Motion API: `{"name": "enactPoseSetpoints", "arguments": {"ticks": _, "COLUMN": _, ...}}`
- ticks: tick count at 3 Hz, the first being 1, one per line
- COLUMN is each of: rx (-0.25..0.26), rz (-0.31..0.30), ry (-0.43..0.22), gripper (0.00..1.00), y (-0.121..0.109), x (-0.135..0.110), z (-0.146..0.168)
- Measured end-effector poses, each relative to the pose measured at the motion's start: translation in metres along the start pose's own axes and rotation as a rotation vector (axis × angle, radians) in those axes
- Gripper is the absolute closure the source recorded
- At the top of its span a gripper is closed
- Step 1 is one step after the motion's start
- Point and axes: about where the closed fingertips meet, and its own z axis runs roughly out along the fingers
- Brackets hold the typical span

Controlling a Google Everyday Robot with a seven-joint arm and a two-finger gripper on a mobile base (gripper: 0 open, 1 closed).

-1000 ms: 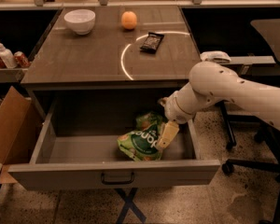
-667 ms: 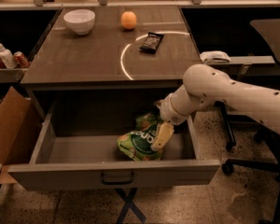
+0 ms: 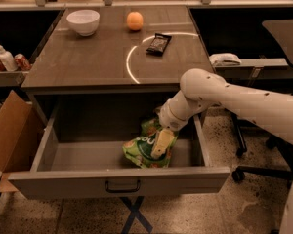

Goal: Pick green rice chip bag from top drawer and place on counter

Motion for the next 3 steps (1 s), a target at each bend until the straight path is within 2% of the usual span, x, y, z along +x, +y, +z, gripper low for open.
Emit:
{"name": "enactPoseSetpoints", "arguments": {"ticks": 1, "rx": -0.032, "rz": -0.003, "ry": -0.001, "gripper": 0.0, "y": -0.0048, "x": -0.0024, "z": 0.0126}}
{"name": "enactPoseSetpoints", "arguments": {"ticks": 2, "rx": -0.034, "rz": -0.004, "ry": 0.0, "gripper": 0.0, "y": -0.0052, "x": -0.0022, "z": 0.0136}}
{"name": "enactPoseSetpoints", "arguments": {"ticks": 3, "rx": -0.034, "rz": -0.01, "ry": 0.003, "gripper": 0.19, "y": -0.0053, "x": -0.002, "z": 0.015}}
